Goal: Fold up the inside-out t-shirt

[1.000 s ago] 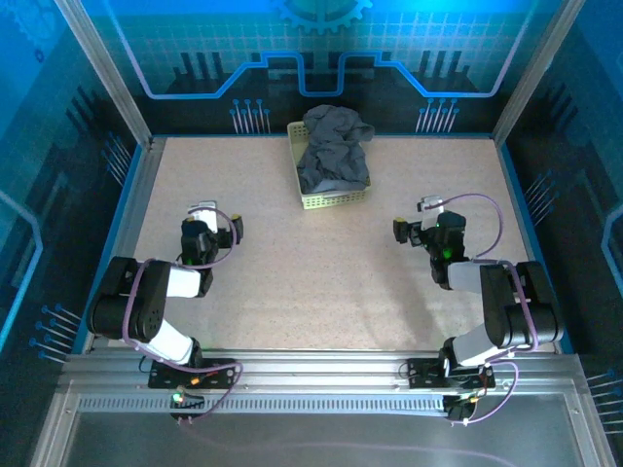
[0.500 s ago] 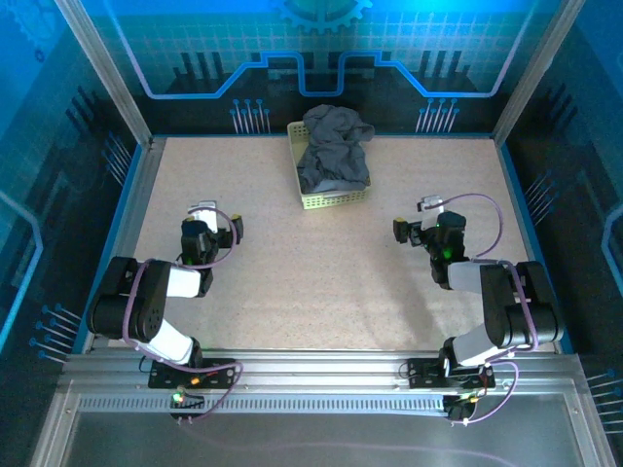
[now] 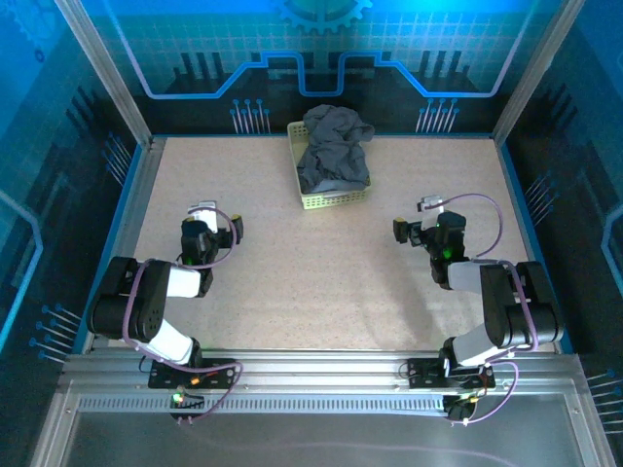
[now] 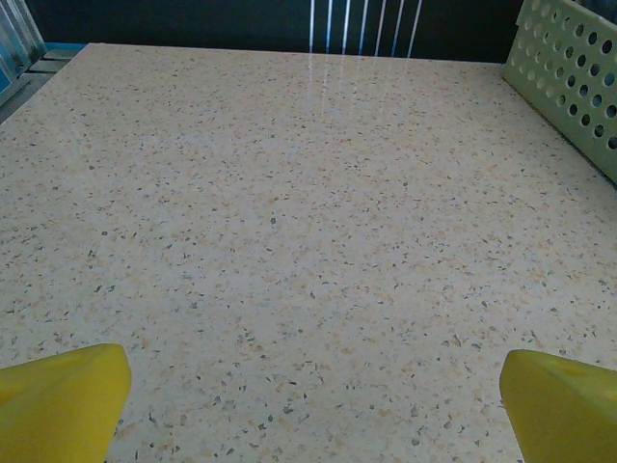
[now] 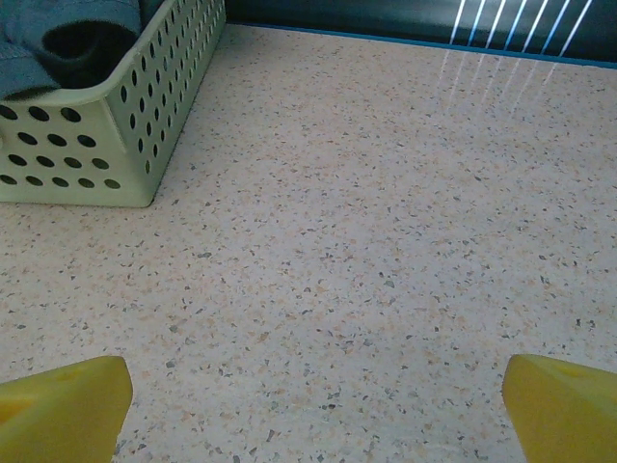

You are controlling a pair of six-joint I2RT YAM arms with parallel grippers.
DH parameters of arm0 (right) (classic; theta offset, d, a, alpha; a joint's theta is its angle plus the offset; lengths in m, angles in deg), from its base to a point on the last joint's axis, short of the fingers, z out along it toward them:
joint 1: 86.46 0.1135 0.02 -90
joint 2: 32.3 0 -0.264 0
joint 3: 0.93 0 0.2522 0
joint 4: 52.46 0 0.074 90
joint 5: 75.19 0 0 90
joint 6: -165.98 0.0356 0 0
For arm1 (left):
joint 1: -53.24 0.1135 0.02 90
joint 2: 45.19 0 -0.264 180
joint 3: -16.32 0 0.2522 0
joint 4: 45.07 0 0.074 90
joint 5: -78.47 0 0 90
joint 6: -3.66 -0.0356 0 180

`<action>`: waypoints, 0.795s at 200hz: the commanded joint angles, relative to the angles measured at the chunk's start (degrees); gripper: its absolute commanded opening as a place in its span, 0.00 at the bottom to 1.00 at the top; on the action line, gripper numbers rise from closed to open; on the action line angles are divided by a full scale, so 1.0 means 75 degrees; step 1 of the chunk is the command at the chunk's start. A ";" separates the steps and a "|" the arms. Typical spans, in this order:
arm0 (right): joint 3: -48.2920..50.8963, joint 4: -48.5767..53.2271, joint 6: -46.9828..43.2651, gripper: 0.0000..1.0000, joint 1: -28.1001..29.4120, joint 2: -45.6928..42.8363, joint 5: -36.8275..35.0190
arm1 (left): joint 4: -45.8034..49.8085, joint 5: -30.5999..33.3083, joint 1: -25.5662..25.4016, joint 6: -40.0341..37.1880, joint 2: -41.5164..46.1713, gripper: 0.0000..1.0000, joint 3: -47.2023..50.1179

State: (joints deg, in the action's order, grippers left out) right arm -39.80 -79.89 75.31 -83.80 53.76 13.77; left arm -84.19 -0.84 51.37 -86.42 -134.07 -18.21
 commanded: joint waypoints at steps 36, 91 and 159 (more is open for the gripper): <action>0.0055 -0.0300 0.0001 1.00 -0.0003 0.0023 0.0069 | -0.0227 0.0073 0.0016 0.0045 -0.0049 0.99 -0.0054; 0.0038 0.1158 -0.0595 1.00 0.0692 -0.2056 -0.0370 | -0.0248 0.0095 0.0018 0.0037 -0.0044 0.99 -0.0044; -0.1323 0.4077 0.0395 1.00 0.0836 -0.4918 0.0911 | 0.2802 0.2019 -0.1607 0.0209 0.3835 0.99 -0.0349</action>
State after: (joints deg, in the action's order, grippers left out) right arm -44.83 -59.14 73.83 -77.72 19.99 15.54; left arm -75.87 8.61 40.50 -89.83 -115.88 -17.49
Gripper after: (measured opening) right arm 0.999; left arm 0.989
